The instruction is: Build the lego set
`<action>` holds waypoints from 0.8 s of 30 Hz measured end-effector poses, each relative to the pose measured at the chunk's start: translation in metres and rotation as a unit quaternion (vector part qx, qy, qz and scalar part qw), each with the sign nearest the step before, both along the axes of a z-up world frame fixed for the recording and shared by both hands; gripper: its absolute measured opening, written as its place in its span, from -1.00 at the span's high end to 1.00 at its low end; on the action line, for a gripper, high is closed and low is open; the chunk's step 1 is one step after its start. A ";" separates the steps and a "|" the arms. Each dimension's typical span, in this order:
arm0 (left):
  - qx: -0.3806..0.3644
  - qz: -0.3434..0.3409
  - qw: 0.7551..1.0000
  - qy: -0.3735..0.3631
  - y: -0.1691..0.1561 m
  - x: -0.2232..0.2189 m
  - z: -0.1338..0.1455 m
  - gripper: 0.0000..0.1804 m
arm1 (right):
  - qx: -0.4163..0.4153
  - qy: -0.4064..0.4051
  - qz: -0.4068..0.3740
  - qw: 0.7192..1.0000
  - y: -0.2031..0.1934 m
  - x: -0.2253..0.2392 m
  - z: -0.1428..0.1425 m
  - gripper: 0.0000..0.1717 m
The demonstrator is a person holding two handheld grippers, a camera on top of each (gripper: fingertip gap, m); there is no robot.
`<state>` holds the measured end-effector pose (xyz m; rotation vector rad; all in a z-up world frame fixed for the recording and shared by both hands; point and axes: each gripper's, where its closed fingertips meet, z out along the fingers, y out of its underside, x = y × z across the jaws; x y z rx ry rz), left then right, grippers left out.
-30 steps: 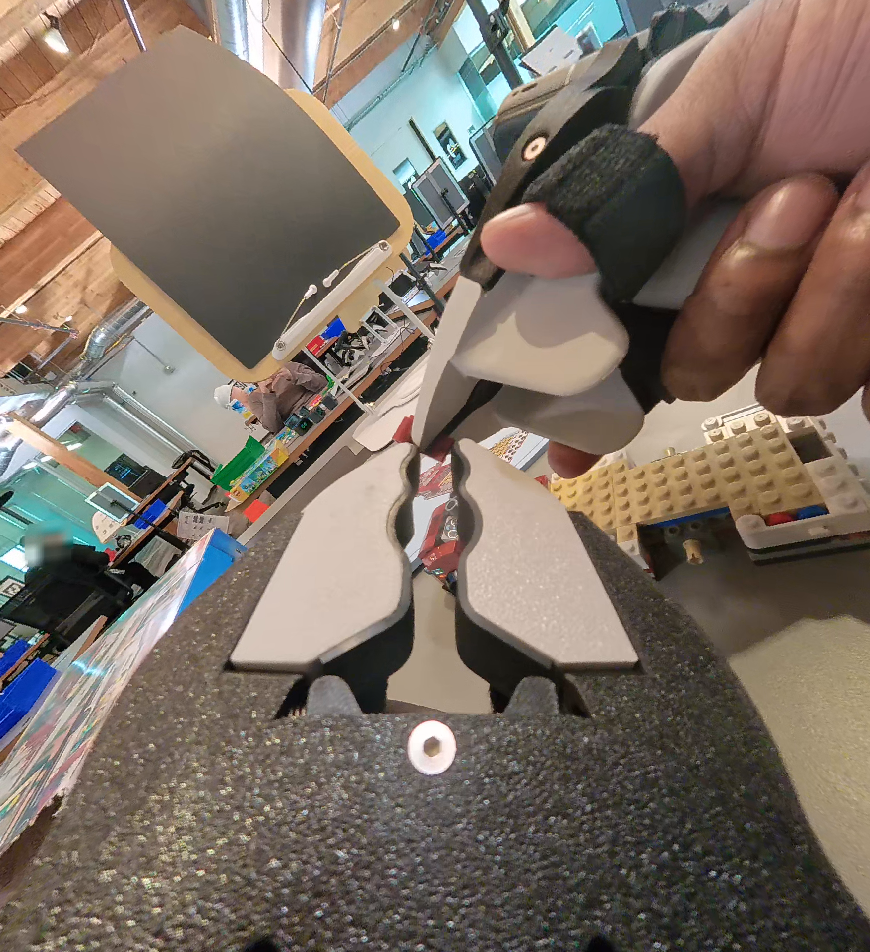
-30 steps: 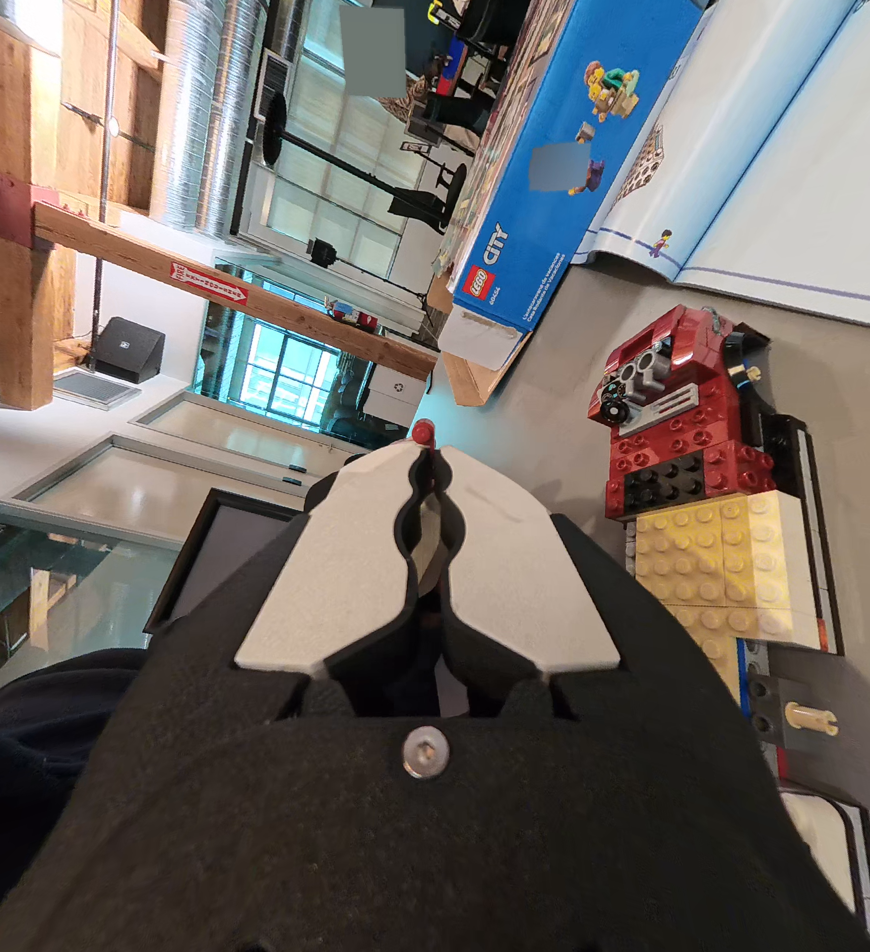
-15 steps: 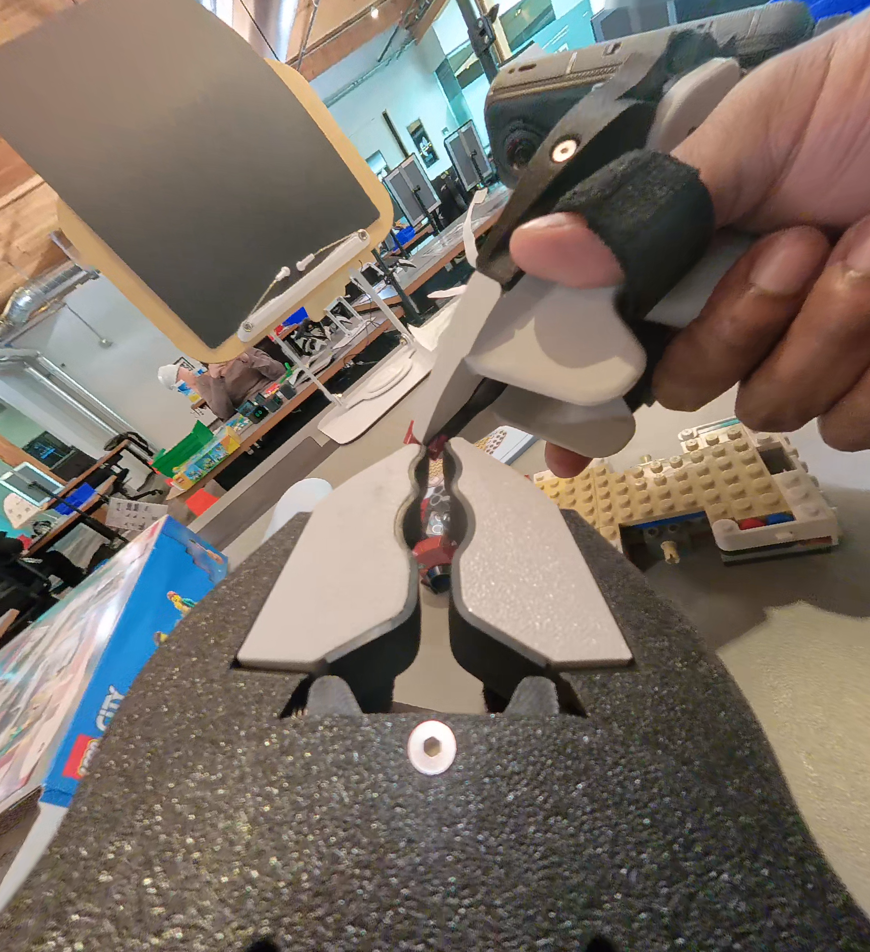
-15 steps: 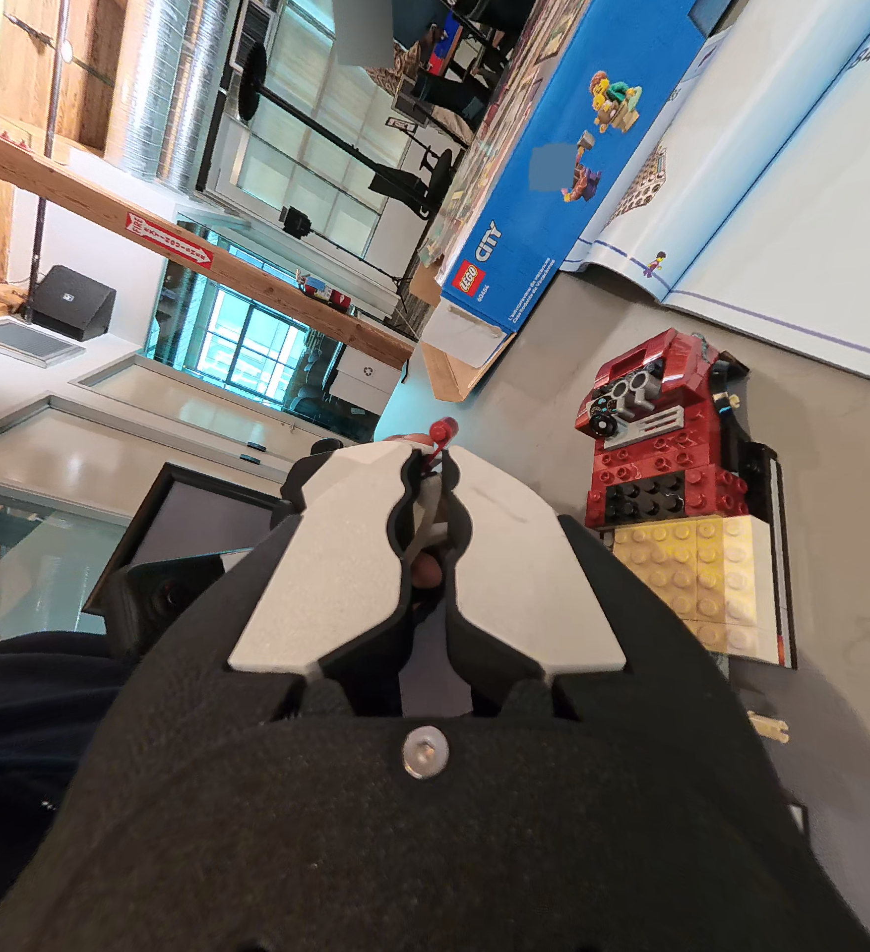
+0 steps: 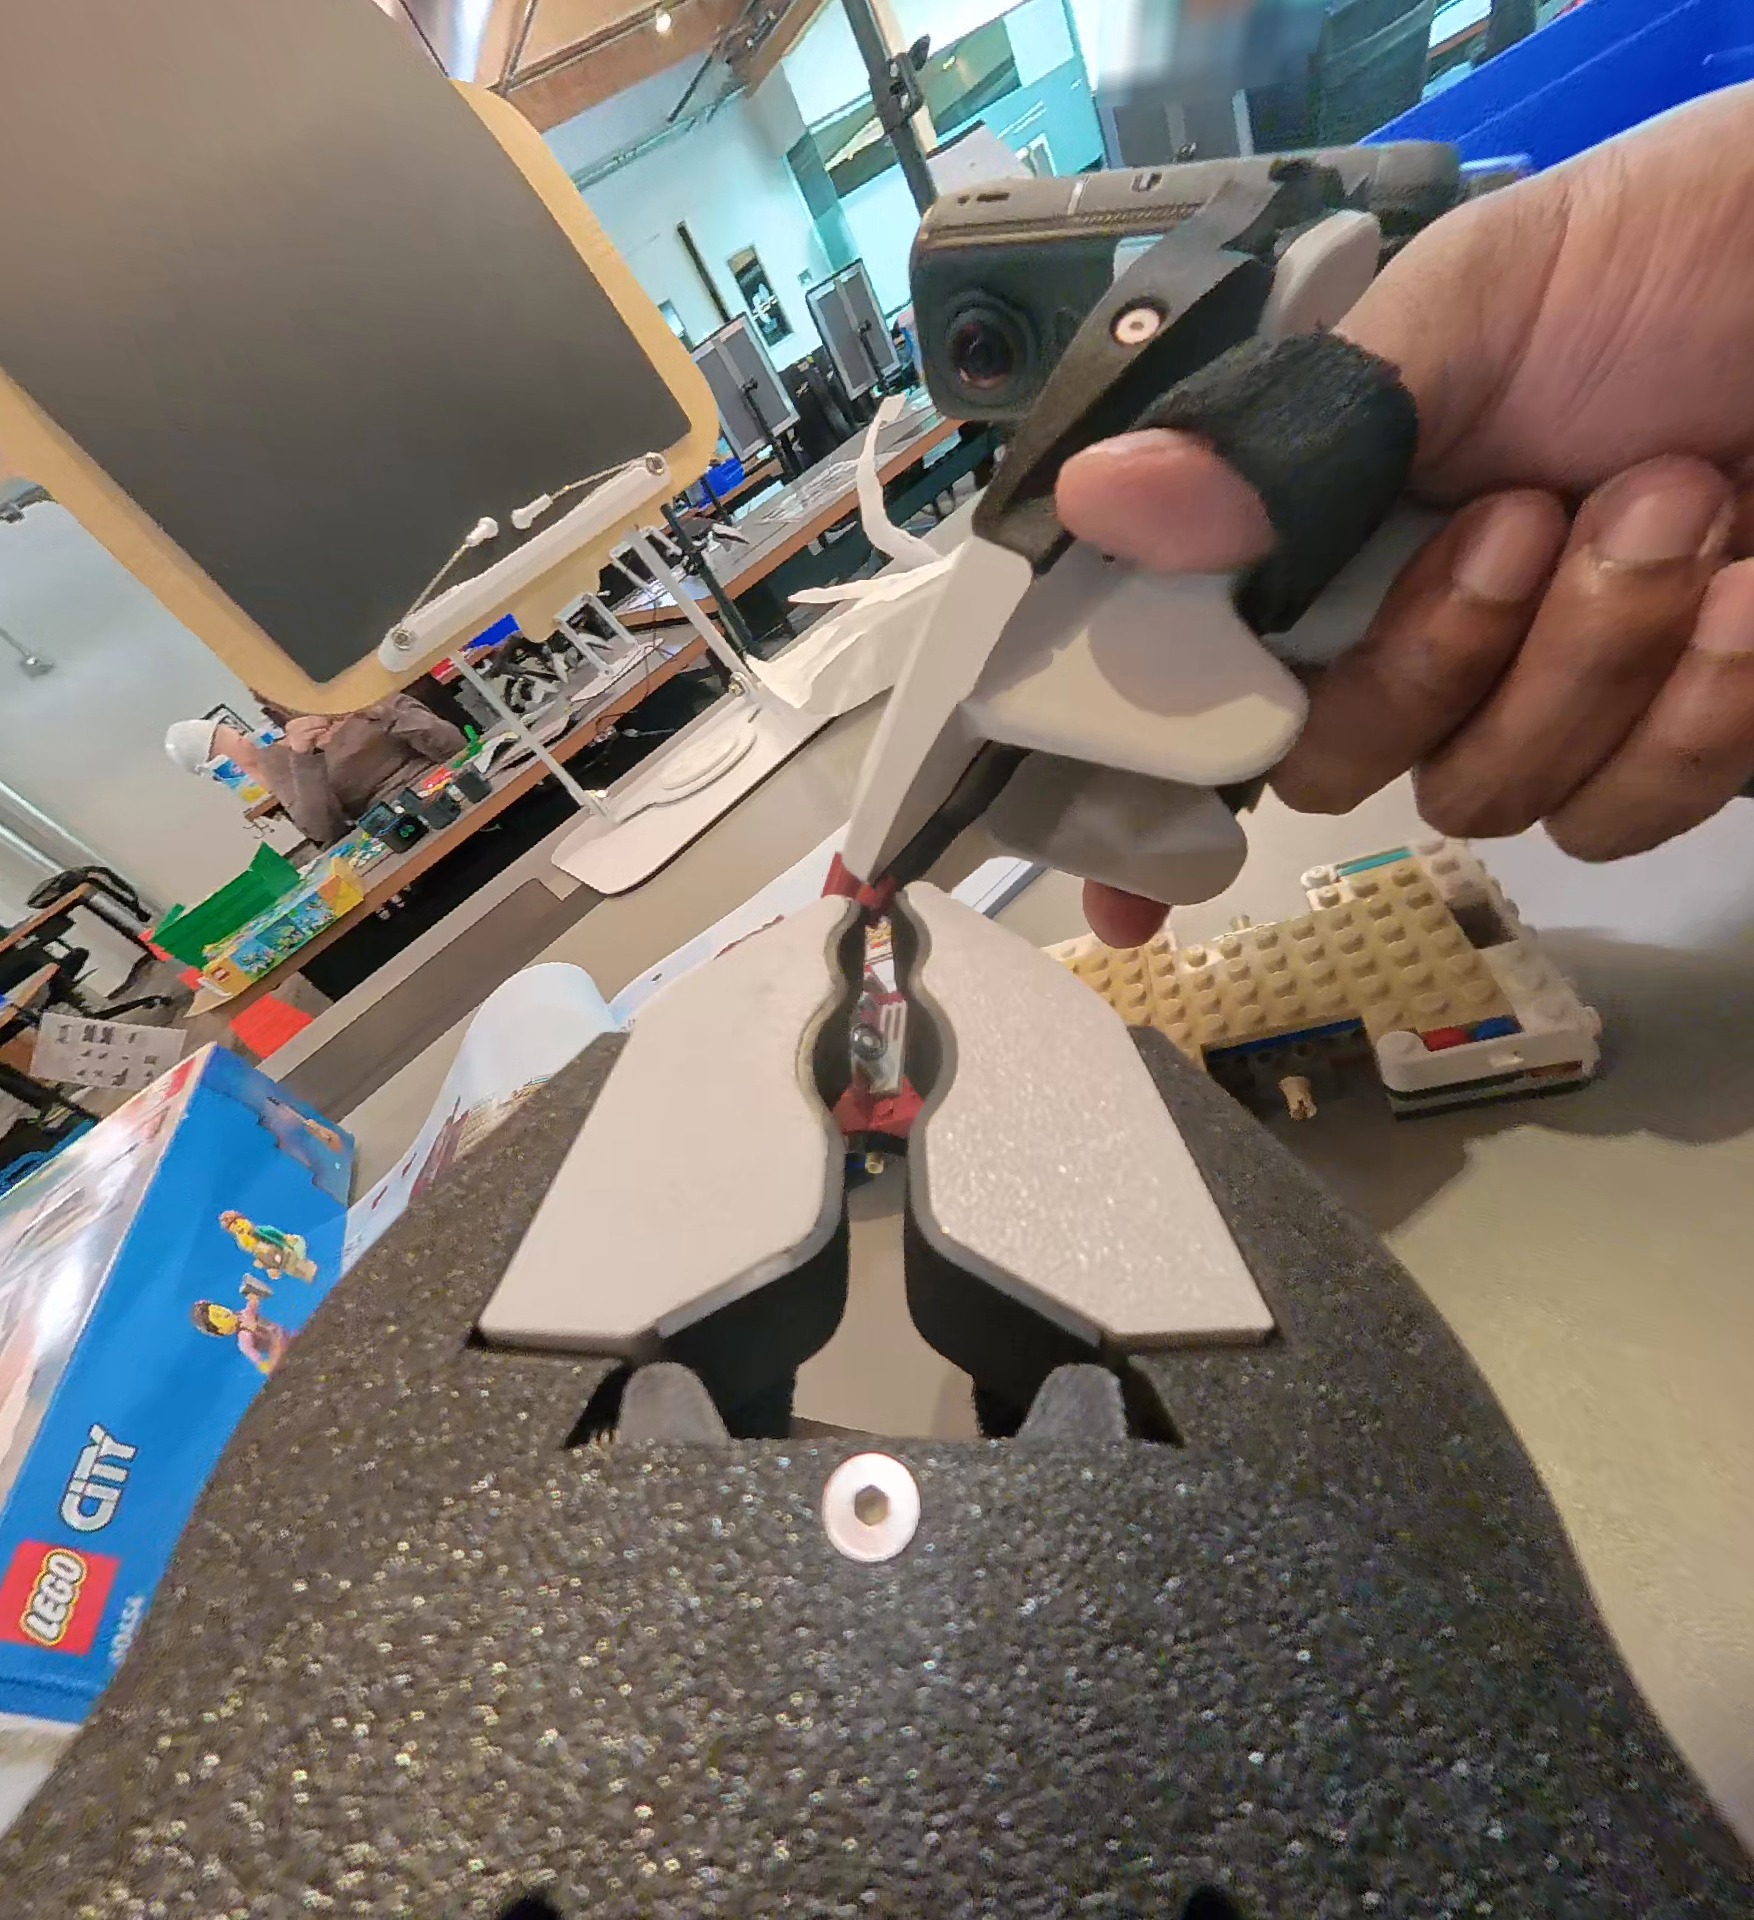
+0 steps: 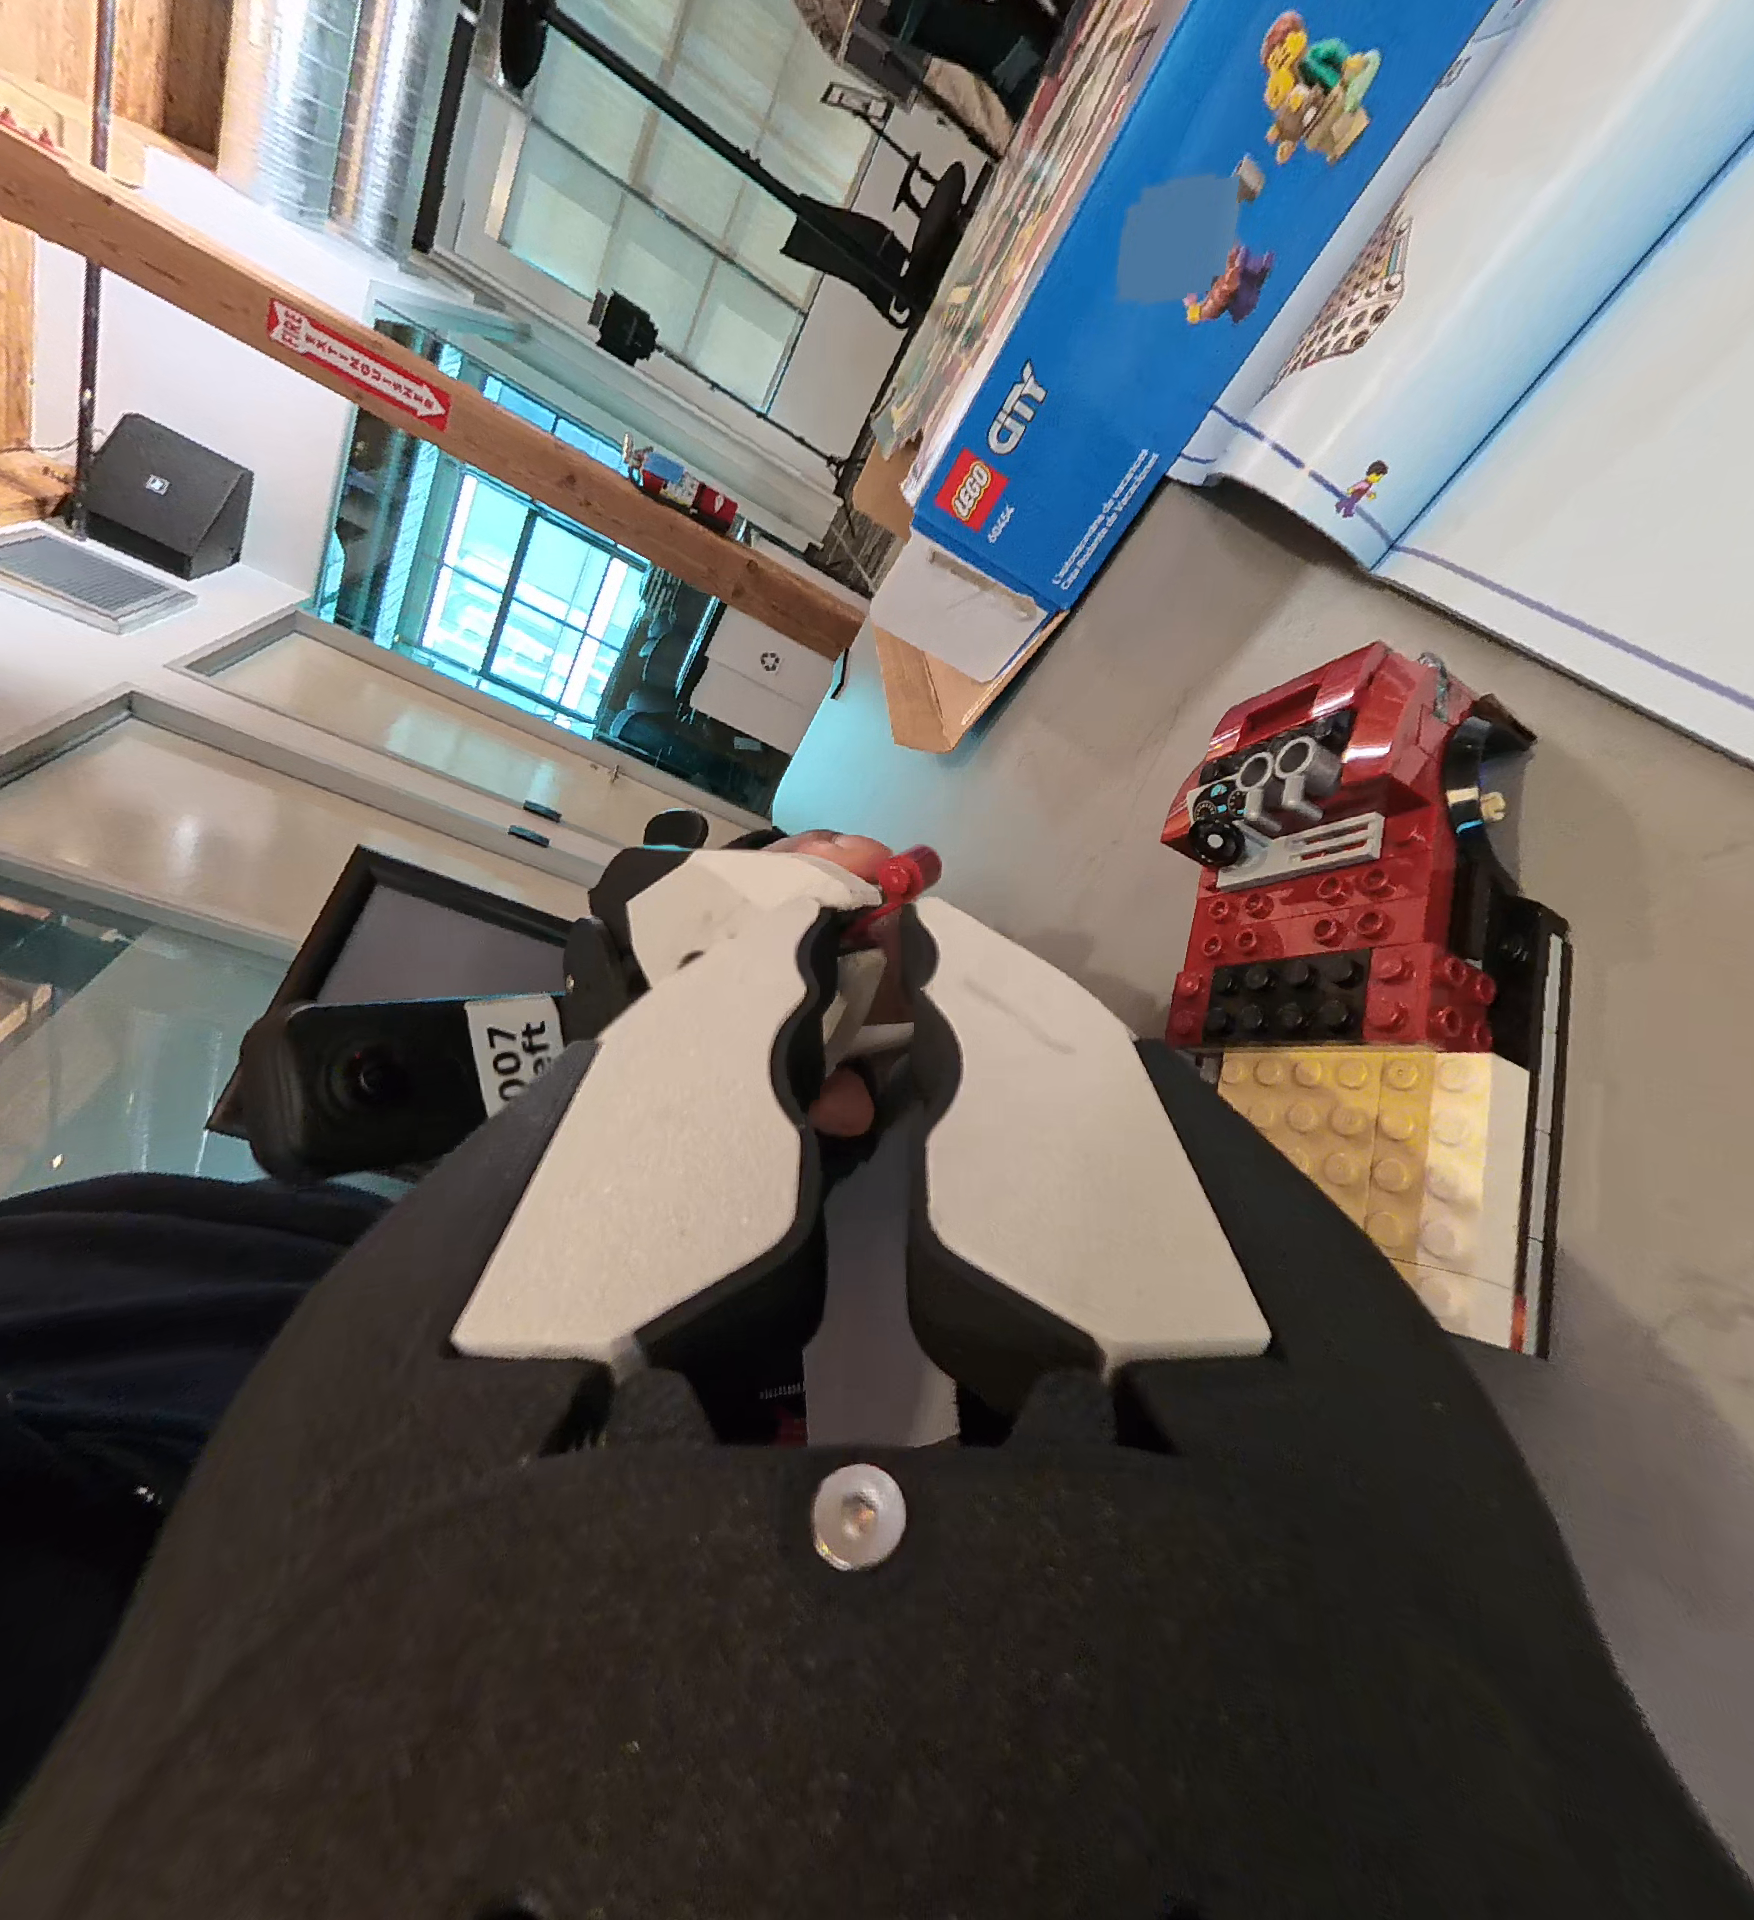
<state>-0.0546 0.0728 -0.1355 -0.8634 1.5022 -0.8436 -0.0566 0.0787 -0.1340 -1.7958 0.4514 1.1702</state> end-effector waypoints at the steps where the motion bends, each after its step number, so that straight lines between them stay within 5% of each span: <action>1: -0.002 -0.005 1.000 0.000 -0.001 0.000 0.000 0.95 | 0.001 -0.001 0.006 1.000 -0.001 0.000 0.000 0.87; 9: -0.023 -0.011 1.000 0.008 0.004 -0.001 -0.001 0.98 | -0.020 -0.045 0.024 0.999 -0.011 0.007 -0.011 0.86; 13: -0.036 -0.003 0.999 0.018 0.013 0.000 -0.002 0.98 | -0.041 -0.132 0.027 0.990 -0.014 0.015 -0.023 0.80; 19: -0.047 -0.004 0.996 0.073 0.027 0.000 -0.015 0.98 | -0.086 -0.351 0.029 0.932 -0.019 0.038 -0.040 0.58; 24: -0.051 -0.043 0.990 0.124 0.023 0.002 -0.027 0.98 | -0.128 -0.451 0.065 0.881 -0.021 0.033 -0.061 0.31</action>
